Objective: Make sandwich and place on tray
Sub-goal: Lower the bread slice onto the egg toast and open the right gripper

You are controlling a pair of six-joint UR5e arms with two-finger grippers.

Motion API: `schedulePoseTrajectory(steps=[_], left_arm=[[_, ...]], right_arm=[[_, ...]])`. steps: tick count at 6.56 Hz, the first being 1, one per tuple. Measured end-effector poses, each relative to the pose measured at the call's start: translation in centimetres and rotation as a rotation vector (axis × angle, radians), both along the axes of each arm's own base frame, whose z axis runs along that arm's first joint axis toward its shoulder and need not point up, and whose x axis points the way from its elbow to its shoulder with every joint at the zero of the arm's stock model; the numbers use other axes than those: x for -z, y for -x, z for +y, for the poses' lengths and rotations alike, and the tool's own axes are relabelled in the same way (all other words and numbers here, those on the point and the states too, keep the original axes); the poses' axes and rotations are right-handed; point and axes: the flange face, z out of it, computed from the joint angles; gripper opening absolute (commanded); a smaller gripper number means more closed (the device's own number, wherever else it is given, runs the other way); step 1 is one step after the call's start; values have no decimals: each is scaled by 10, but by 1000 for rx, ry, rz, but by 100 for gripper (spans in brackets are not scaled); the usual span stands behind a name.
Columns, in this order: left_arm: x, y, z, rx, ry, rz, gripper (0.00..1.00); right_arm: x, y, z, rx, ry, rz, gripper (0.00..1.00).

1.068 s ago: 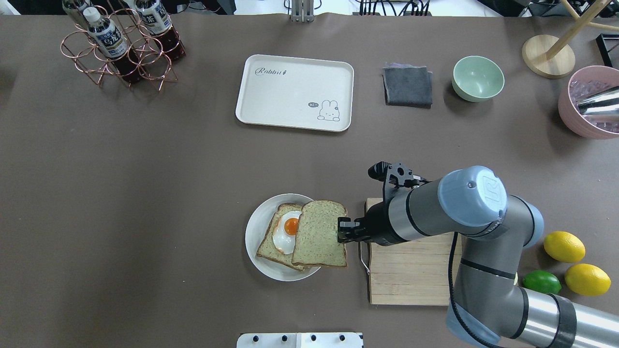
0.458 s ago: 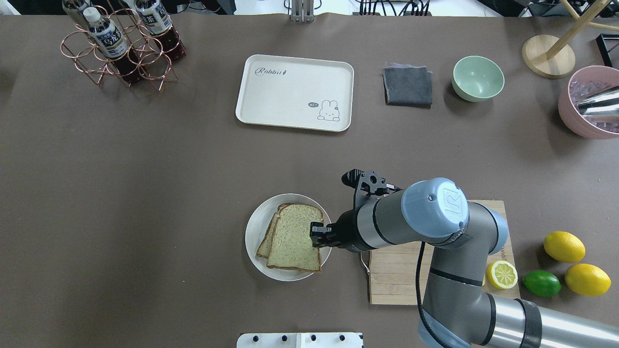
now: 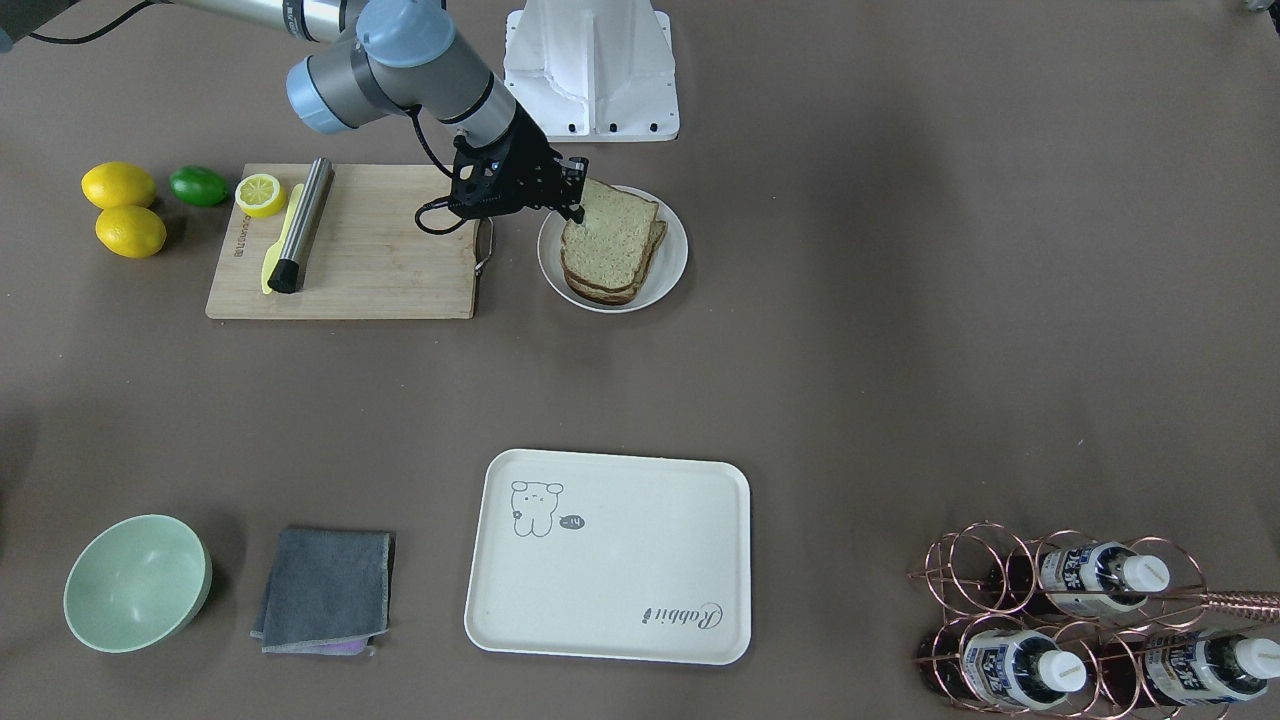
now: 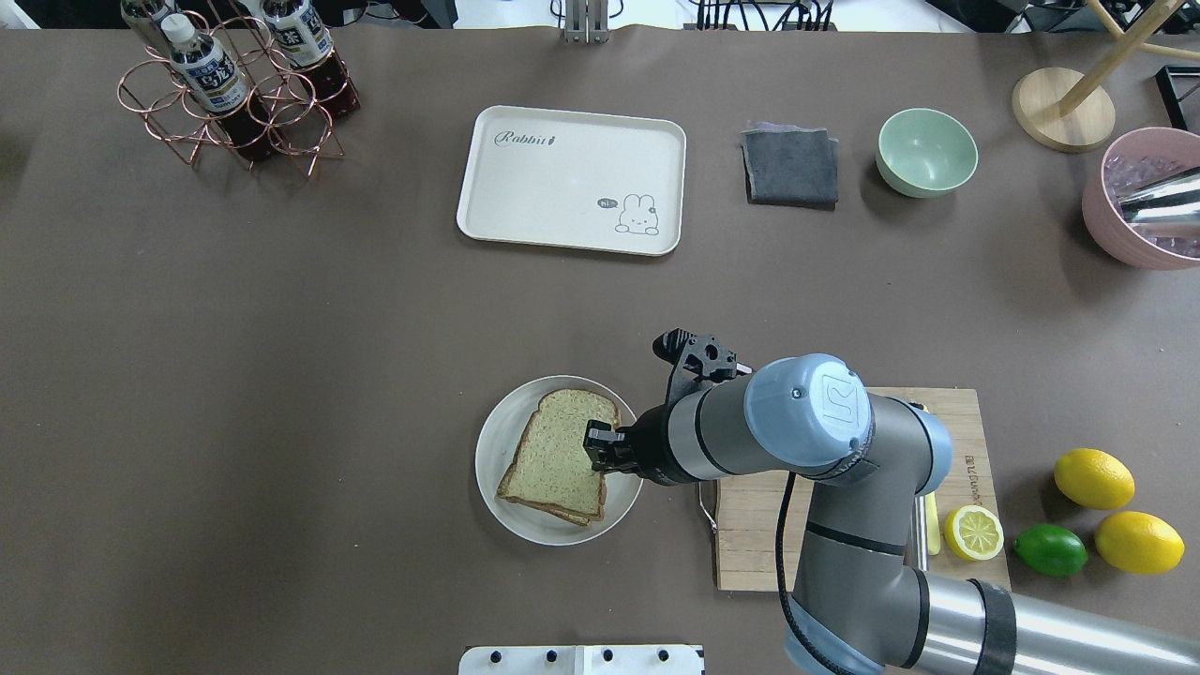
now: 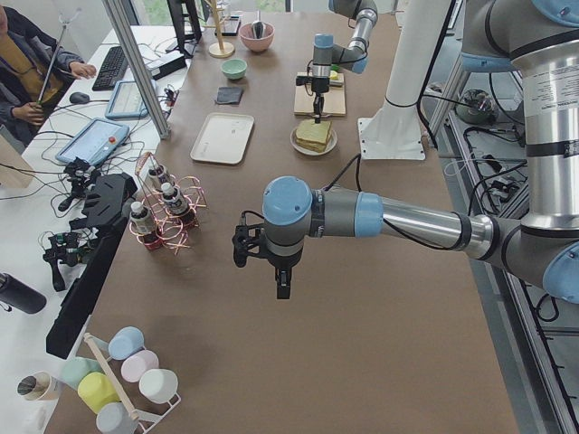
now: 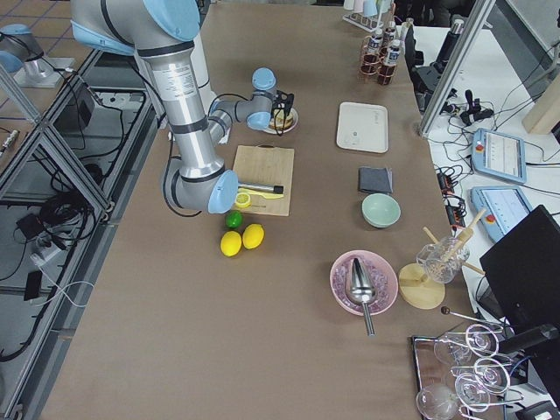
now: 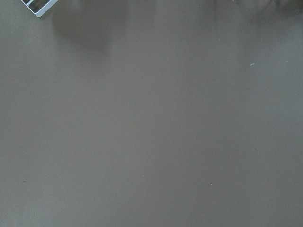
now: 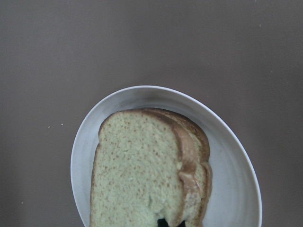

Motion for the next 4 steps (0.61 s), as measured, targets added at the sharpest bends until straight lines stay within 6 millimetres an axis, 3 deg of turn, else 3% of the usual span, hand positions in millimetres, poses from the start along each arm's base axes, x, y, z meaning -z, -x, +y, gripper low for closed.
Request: schedulePoseTrajectory(steps=[4], left_arm=[[0, 0, 0, 0, 1, -1, 97]], right_arm=[[6, 10, 0, -23, 11, 0, 0]])
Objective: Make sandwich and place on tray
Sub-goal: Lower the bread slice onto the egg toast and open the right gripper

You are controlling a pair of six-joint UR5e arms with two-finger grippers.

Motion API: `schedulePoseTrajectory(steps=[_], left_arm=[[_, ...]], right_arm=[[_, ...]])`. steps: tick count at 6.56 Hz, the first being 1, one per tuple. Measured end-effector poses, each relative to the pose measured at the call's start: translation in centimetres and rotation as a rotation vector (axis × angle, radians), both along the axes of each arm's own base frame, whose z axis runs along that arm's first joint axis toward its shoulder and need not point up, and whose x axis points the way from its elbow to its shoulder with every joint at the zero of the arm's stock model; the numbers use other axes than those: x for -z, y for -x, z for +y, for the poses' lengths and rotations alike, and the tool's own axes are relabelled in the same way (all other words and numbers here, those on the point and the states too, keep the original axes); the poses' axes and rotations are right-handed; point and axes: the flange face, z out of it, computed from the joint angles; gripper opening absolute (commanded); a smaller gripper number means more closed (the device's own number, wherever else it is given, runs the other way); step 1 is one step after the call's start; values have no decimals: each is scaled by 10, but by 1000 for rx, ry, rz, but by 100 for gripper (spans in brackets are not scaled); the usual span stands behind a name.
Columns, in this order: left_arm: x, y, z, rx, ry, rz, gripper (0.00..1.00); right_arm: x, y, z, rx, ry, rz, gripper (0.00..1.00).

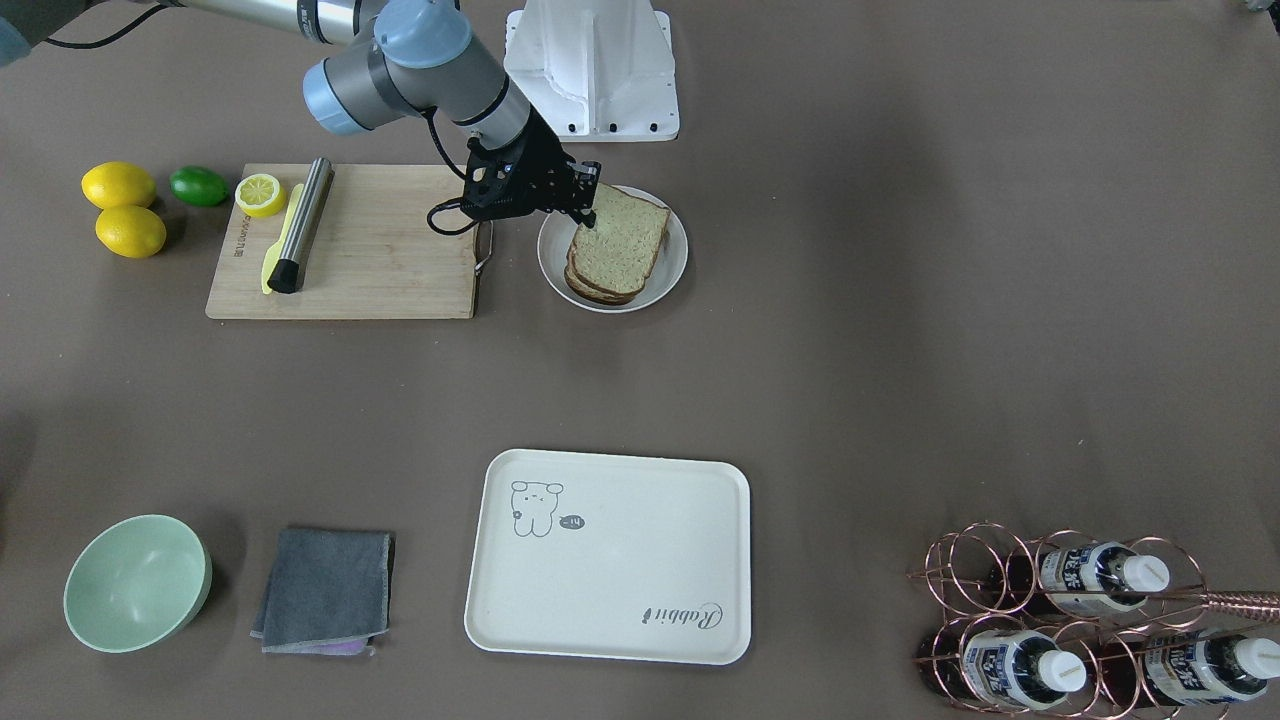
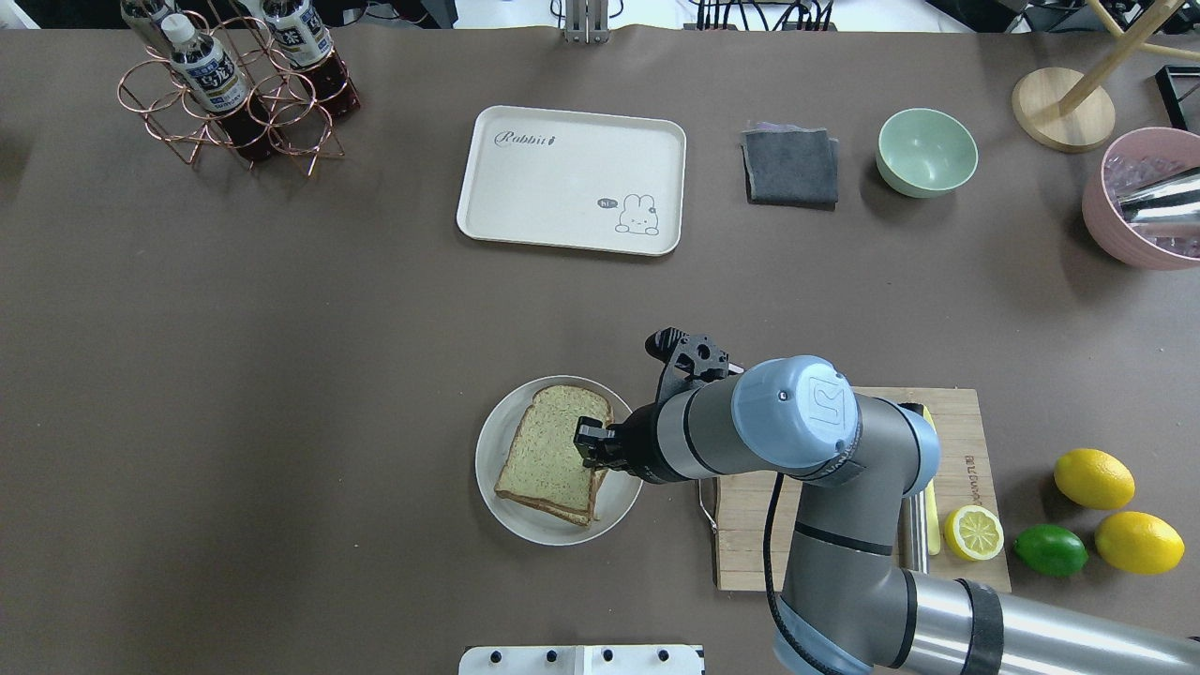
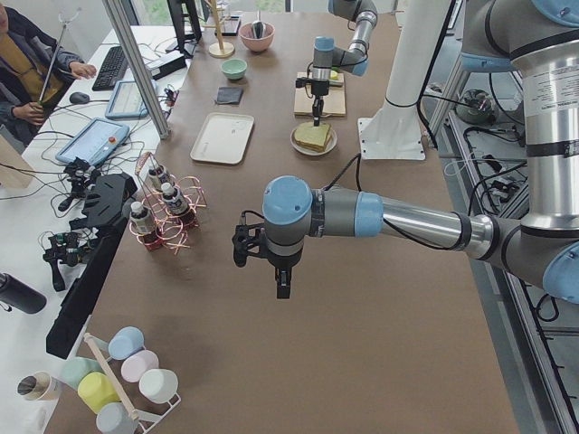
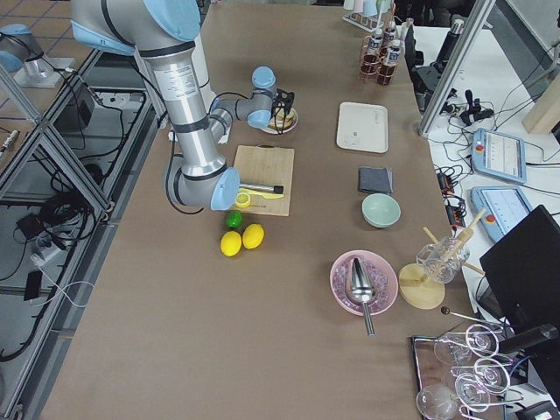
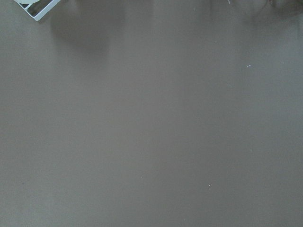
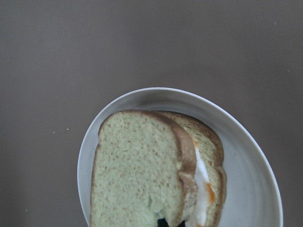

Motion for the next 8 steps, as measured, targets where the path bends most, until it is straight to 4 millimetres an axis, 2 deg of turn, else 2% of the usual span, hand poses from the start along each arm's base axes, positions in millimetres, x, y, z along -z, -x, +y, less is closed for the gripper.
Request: schedulePoseTrajectory(steps=[3, 4, 6, 7, 8], left_arm=[[-1, 0, 0, -1, 2, 0, 97], [-2, 0, 0, -1, 2, 0, 97], [-2, 0, 0, -1, 3, 0, 97], [-1, 0, 0, 0, 3, 0, 97], [-1, 0, 0, 1, 2, 0, 97]], right_arm=[[-1, 0, 0, -11, 28, -1, 0], [-1, 0, -1, -13, 30, -2, 18], [-2, 0, -2, -15, 32, 1, 82], [-2, 0, -2, -17, 32, 2, 99], [-3, 0, -1, -19, 38, 4, 99]])
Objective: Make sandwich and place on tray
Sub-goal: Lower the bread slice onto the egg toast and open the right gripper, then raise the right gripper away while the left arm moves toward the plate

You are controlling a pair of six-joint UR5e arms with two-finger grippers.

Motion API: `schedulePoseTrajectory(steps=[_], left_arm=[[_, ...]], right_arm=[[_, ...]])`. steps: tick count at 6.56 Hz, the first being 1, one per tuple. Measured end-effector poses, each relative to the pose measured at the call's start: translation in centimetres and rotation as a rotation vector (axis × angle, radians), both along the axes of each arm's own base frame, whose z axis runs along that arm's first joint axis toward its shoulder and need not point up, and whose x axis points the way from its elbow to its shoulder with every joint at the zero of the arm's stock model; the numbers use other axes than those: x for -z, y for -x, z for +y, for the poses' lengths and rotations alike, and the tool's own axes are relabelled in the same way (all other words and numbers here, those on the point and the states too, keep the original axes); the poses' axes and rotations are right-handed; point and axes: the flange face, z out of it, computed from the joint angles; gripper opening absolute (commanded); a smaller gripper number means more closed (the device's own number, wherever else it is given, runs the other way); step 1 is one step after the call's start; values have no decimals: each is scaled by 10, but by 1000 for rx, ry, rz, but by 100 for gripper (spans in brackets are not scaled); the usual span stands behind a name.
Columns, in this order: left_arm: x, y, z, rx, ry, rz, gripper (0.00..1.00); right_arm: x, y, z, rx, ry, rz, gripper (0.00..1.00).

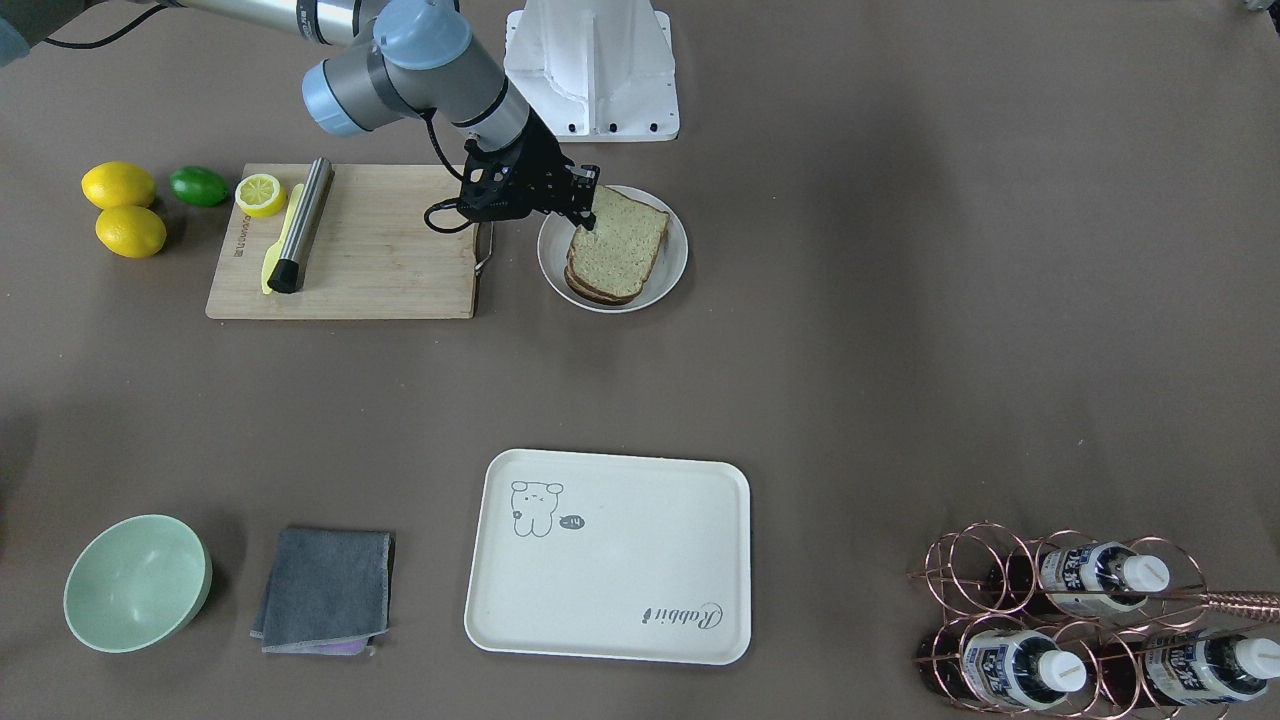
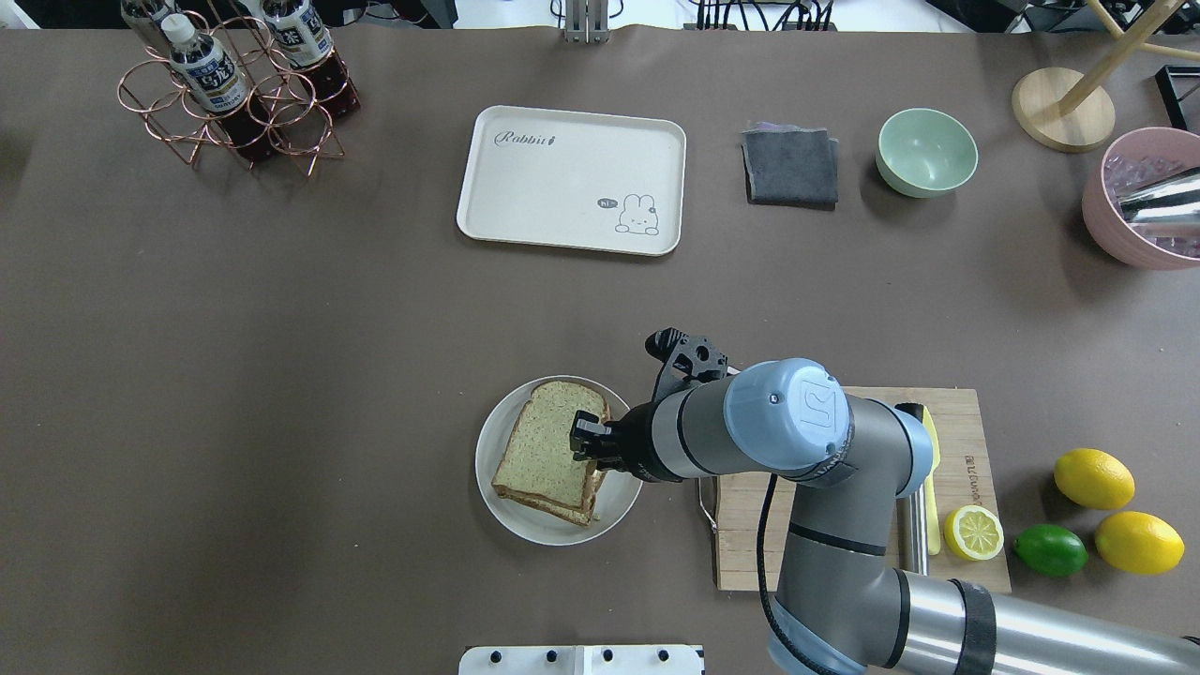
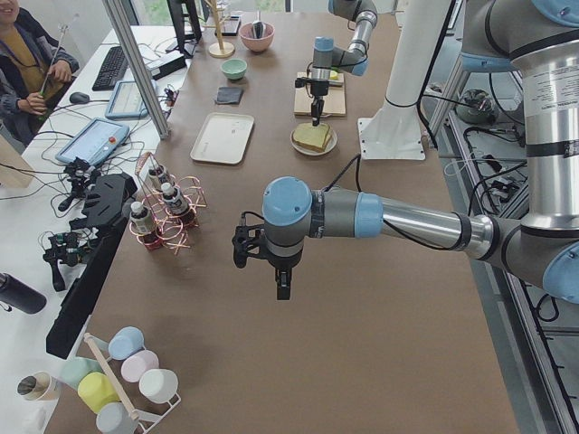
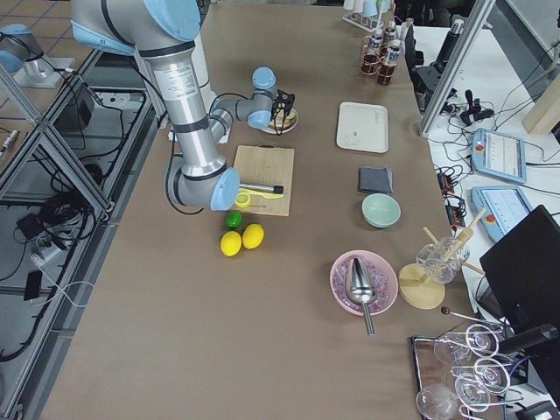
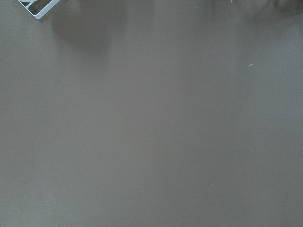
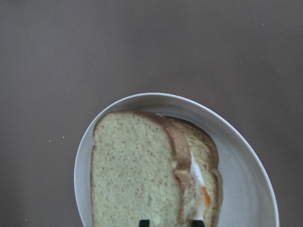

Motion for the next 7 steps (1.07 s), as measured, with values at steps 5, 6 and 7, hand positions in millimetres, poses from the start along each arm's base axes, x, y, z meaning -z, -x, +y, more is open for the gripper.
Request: schedulePoseTrajectory(steps=[5, 6, 7], left_arm=[[49, -44, -33, 14, -26, 28, 97], [68, -75, -42, 22, -24, 50, 97], [89, -107, -50, 34, -18, 78, 97]], right_arm=[[-7, -53, -30, -19, 32, -11, 99], [-17, -80, -48, -14, 48, -7, 99], [-28, -104, -63, -3, 46, 1, 99]])
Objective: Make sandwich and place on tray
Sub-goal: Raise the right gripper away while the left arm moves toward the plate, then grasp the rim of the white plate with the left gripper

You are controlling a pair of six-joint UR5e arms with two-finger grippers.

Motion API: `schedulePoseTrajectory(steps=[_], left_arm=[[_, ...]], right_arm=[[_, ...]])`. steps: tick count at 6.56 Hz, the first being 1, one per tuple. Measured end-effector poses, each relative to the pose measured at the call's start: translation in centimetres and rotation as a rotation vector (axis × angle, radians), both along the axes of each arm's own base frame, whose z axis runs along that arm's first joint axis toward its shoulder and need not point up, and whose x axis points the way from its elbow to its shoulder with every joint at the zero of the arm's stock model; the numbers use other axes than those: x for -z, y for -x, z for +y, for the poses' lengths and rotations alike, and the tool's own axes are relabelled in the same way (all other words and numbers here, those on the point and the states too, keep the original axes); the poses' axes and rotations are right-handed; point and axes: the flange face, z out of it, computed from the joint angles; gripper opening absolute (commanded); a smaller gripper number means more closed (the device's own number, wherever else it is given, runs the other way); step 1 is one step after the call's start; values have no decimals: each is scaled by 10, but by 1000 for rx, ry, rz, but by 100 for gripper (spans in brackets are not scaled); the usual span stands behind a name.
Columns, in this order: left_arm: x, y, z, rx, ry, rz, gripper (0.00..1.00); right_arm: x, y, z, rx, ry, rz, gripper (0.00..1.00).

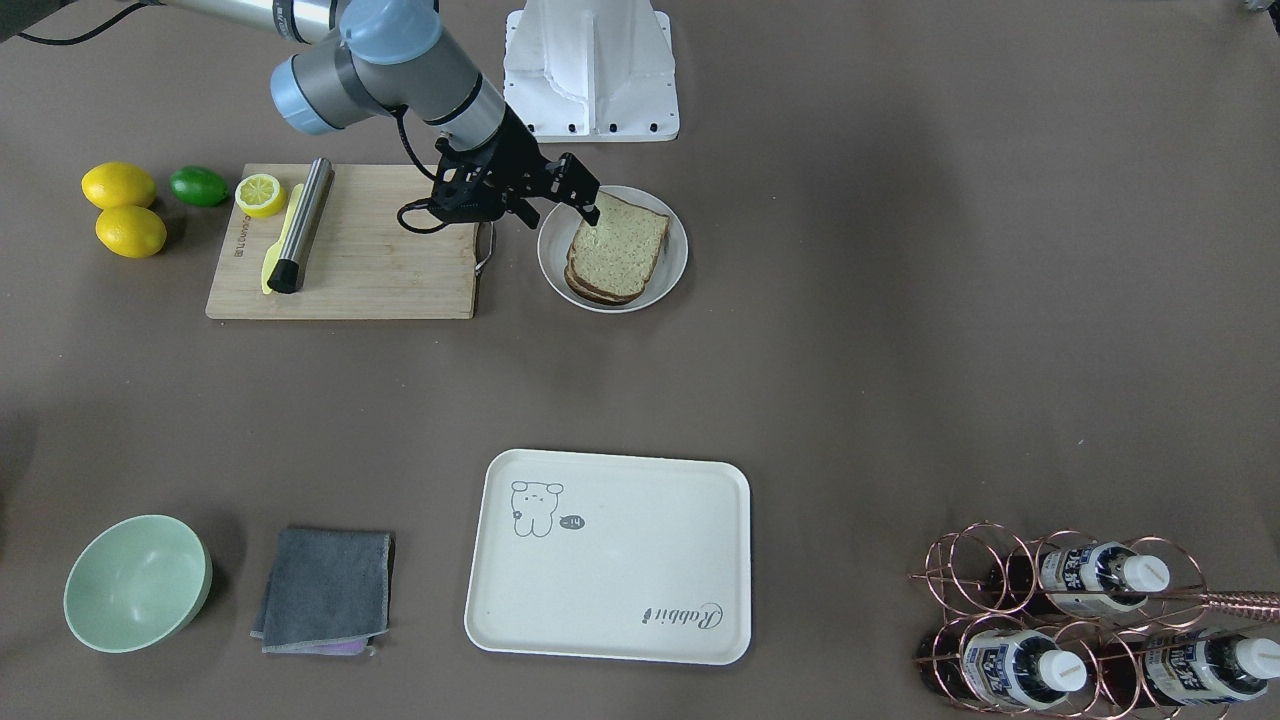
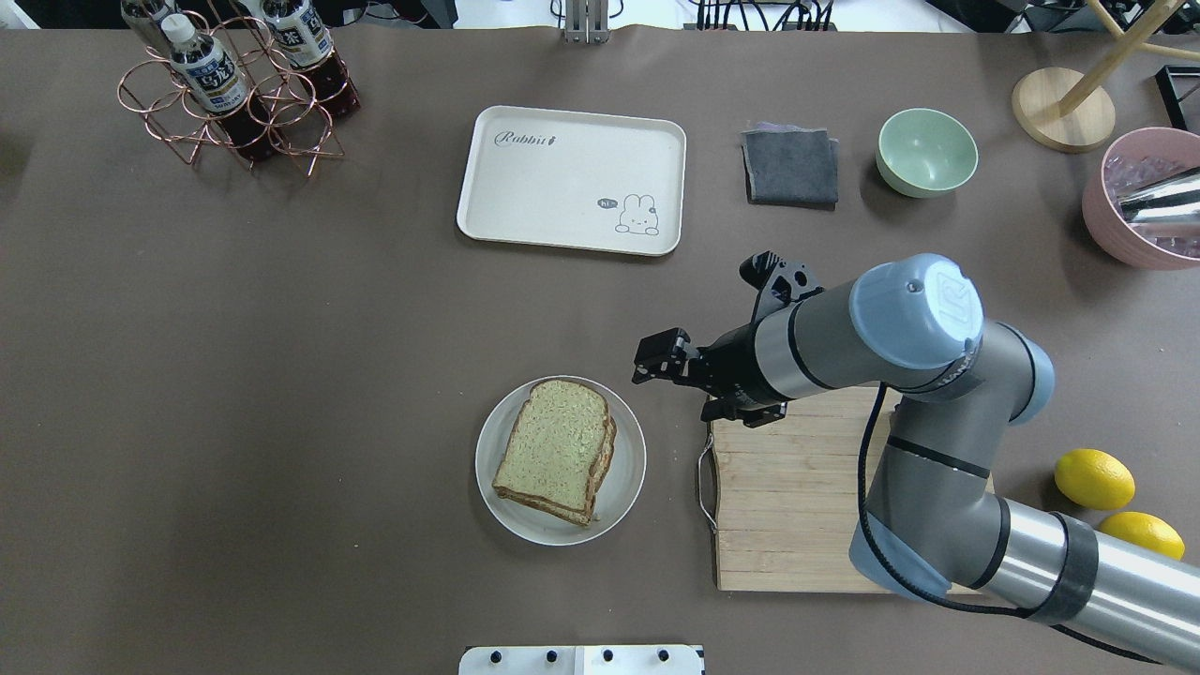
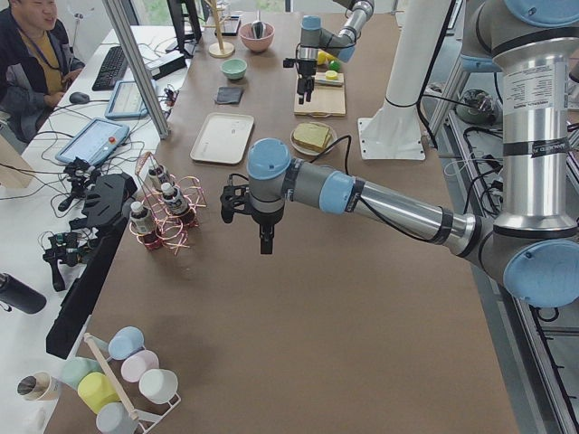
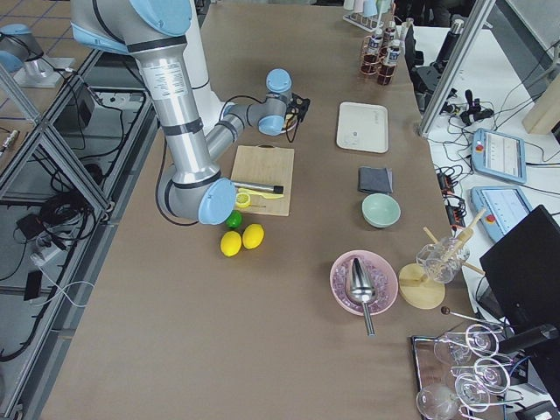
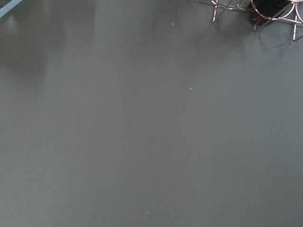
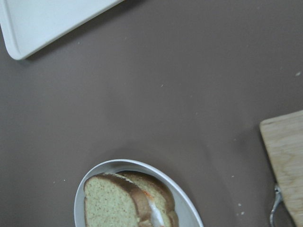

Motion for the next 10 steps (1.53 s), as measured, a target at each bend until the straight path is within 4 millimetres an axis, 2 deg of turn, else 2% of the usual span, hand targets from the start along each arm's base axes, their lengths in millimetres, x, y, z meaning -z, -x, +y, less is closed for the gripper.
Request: schedulePoseTrajectory(steps=[3, 5, 6, 8, 9, 10], left_arm=[[74, -111, -13, -49, -1, 92, 97], [134, -212, -3, -111, -18, 123, 95], [158, -264, 9, -106, -27, 109, 95], [181, -339, 34, -125, -53, 85, 83], [192, -382, 40, -142, -84, 69, 78], [204, -417, 42, -162, -105, 63, 69]], right_arm=[[-48, -66, -37, 75, -95, 46, 99], [-103, -127, -53, 129, -170, 92, 99], [-128, -156, -57, 149, -194, 108, 99], [-165, -199, -58, 172, -226, 129, 99], [-181, -214, -57, 178, -245, 146, 99], [-191, -222, -54, 184, -255, 157, 99]])
